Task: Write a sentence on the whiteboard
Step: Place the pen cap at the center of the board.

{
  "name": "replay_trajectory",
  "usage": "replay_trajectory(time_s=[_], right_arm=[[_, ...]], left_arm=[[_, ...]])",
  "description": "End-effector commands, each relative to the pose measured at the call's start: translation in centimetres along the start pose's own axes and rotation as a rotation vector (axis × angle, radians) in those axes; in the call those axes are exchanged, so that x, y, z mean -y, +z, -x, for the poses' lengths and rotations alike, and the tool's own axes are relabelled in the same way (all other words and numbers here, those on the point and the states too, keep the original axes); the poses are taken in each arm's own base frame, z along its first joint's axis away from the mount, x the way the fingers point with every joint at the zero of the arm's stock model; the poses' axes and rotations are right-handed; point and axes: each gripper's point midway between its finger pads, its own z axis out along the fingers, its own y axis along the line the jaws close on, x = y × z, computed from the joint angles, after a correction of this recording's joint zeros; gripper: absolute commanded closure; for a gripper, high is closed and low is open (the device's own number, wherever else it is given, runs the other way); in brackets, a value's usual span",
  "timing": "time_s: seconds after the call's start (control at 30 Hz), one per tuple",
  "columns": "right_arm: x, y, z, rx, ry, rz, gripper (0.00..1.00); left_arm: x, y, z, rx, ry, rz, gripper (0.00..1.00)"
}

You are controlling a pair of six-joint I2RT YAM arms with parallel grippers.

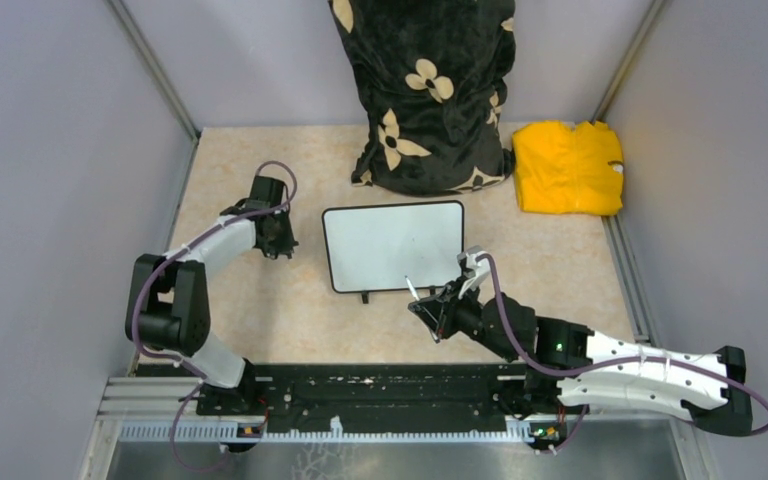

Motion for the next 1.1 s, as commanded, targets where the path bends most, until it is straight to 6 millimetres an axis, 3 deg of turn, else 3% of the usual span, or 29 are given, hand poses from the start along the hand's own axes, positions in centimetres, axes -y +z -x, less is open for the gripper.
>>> replay_trajectory(time_s=[0.0,0.53,0.73,1.07], right_arm=[[-0.8,-0.3,0.9,0.019,0.007,0.03,1.0],[-0.5,-0.1,0.5,0.007,0.022,0.013,1.0],[-0.3,-0.2,0.5,0.008,0.03,0.003,1.0],[-0.2,-0.3,0.3,0.004,0.046,0.0,1.0]], left_arm=[[0.4,1.6,-1.3,-0.06,-0.022,-0.034,1.0],[0.4,3.3,-3.3,-0.162,-0.01,-0.042,1.0],[0.3,3.6,-3.4,-0.169,-0.009,-0.035,0.88],[0.2,3.6,-3.1,-0.16,-0.018,-0.026,0.8]])
